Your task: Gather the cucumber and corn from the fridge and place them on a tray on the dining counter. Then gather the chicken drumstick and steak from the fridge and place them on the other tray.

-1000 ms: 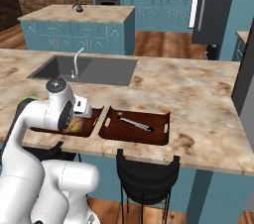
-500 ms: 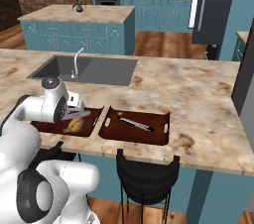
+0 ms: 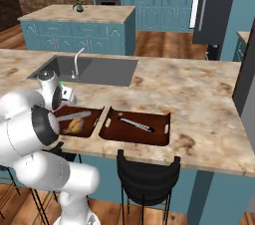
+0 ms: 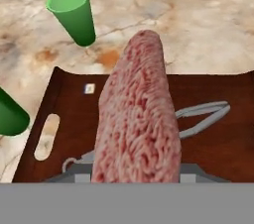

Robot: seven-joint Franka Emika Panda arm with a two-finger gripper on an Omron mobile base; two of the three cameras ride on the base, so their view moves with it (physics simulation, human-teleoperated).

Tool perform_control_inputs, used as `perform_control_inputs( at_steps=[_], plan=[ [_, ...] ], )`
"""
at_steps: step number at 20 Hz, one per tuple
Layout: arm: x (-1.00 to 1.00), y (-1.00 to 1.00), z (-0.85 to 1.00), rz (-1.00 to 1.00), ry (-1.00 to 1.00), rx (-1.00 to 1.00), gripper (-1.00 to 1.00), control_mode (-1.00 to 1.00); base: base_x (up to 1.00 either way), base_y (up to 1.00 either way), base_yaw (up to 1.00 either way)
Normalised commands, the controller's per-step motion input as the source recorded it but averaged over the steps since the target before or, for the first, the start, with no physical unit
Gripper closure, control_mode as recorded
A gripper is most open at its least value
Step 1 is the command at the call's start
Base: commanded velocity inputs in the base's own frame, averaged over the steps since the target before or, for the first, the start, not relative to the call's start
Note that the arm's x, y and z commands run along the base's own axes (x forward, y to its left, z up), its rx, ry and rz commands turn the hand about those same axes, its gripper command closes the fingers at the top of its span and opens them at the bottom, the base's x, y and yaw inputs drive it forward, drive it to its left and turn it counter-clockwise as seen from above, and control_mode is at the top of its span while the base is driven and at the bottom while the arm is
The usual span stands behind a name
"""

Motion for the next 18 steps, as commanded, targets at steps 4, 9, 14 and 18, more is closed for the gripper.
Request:
perform_control_inputs(
  at_steps=[4,9,14,18],
  plan=[
    [0.17,0.55,-0.44,-0.18,0.15,0.0,1.0,-1.0,0.0,0.0,0.0],
    [0.14,0.24,-0.29,-0.18,0.17,0.0,1.0,-1.0,0.0,0.0,0.0],
    [0.22,0.01,-0.18,-0.15,0.14,0.0,1.0,-1.0,0.0,0.0,0.0],
    [0.31,0.0,-0.31,-0.14,0.12,0.0,1.0,-1.0,0.0,0.0,0.0]
  ],
)
